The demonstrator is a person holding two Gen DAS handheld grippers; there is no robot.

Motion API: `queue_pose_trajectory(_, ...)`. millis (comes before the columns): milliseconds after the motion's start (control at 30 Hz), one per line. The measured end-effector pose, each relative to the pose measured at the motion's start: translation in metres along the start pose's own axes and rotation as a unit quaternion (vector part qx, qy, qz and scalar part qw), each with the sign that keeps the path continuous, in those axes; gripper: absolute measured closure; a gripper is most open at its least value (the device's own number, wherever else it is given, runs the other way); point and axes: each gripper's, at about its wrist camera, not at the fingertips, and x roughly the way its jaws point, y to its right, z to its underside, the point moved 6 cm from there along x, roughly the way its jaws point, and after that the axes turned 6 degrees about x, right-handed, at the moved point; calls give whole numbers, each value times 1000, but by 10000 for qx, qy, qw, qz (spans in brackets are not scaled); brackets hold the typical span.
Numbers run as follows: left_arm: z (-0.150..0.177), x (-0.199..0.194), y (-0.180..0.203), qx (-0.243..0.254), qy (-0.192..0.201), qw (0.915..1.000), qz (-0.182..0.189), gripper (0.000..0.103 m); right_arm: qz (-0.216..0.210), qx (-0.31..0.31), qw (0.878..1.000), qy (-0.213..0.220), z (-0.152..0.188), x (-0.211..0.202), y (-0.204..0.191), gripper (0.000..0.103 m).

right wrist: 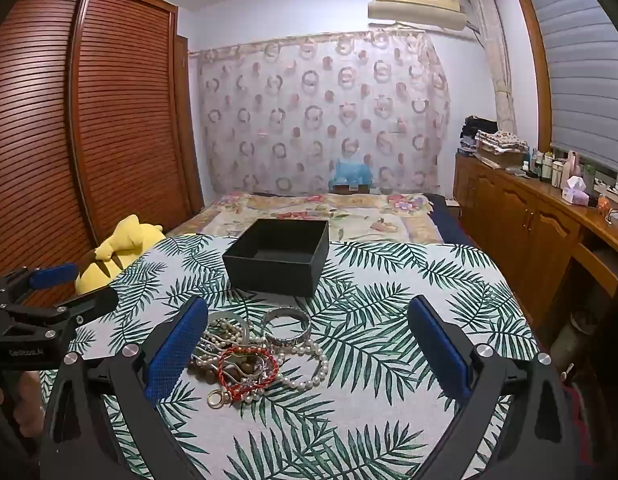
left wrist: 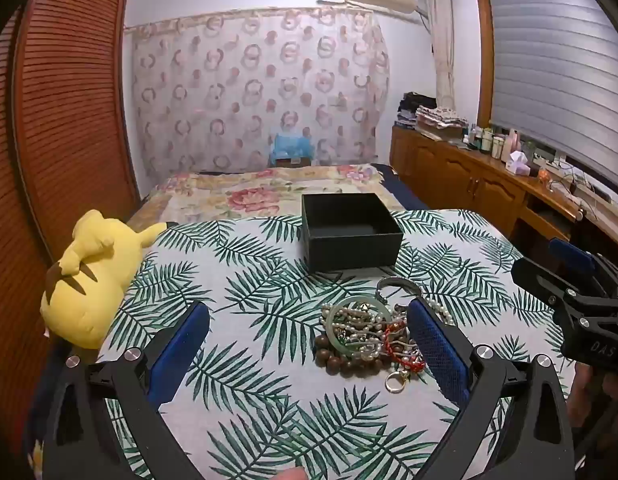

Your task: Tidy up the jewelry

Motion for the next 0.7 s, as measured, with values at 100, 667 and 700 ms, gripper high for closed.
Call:
queue_pose_trajectory(100, 0, 0, 0, -15, 26, 10000, 7, 8, 12, -25, 10000, -16, 0, 0, 0, 2)
queue_pose_trajectory(667, -5, 5, 6, -31, 59, 10000, 22, 8, -3, -12, 10000, -6, 0, 0, 0, 2)
queue_pose_trajectory(700, -5, 3, 6, -34, 69, 10000, 20, 8, -1, -13, 10000, -4, 0, 0, 0, 2)
